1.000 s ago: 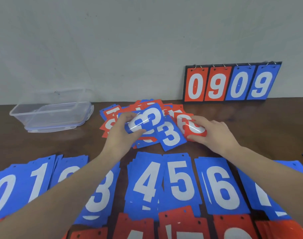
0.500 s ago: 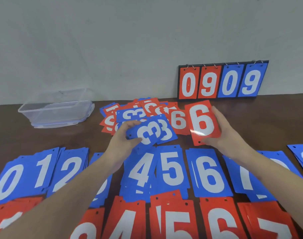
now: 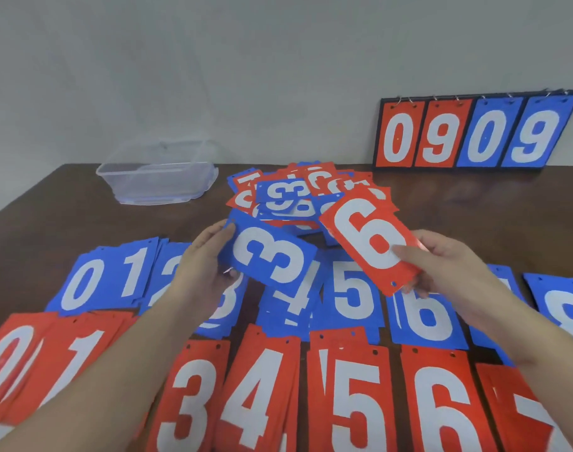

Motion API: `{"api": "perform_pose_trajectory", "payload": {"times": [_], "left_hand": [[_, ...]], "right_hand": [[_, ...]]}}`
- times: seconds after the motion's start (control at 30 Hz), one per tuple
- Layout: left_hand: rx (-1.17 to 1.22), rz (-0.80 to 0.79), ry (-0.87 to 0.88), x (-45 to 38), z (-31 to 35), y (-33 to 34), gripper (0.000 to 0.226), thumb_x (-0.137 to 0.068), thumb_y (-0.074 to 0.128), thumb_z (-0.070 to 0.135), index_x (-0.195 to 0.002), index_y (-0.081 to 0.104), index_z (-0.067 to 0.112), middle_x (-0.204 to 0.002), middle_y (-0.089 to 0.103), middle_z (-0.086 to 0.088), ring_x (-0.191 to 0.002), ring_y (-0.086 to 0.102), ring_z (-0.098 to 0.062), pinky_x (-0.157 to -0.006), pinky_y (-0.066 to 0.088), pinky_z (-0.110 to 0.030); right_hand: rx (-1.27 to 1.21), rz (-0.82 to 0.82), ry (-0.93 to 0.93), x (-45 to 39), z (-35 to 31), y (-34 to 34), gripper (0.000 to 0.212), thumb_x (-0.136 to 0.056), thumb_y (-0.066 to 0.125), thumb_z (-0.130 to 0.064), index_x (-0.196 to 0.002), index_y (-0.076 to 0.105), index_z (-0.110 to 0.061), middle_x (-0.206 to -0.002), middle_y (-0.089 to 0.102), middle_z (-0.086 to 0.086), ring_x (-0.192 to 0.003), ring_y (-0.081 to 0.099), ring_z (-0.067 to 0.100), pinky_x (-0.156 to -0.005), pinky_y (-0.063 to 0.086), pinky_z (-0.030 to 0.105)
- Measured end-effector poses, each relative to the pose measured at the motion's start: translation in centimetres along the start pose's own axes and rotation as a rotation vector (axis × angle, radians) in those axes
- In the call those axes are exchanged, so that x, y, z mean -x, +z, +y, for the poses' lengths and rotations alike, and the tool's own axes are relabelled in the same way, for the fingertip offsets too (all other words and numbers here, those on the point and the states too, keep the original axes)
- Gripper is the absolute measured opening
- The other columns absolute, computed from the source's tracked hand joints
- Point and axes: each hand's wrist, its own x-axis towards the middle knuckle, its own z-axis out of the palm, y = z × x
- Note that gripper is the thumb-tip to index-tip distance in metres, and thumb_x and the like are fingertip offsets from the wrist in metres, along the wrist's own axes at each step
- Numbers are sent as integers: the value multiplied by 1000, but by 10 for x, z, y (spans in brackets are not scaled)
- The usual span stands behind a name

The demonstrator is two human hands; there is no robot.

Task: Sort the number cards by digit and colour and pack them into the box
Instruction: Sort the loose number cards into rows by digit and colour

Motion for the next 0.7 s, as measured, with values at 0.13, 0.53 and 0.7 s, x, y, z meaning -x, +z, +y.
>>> {"api": "perform_pose_trajectory", "payload": {"times": [0.13, 0.53, 0.7], "left_hand": [[-125, 53, 66, 5, 2, -22, 6, -97, 66, 26, -101, 69, 28, -80, 74, 6, -51, 62, -9, -40, 43, -22], [-233, -6, 28, -12, 25, -87, 15, -95, 63, 7, -98, 53, 18, -101, 72, -11, -90, 68, -27, -79, 50, -35], [-273, -52, -50, -18, 27, -92, 2, -94, 67, 14, -95, 67, 15, -104, 76, -12, -90, 73, -29, -78, 61, -40]], "right_hand": [[11, -58, 32, 3, 2, 16, 11, -101, 60, -25, -109, 65, -20, -80, 74, 13, -48, 59, 18, -44, 45, 26], [-81, -41, 4, 4, -7, 72, 9, -97, 65, -24, -103, 72, -24, -85, 78, -9, -75, 74, 4, -62, 56, 21], [-62, -10, 26, -2, -7, 93, 17, -104, 53, -32, -110, 67, -25, -55, 58, 9, -42, 50, 13, -52, 45, 29]]}}
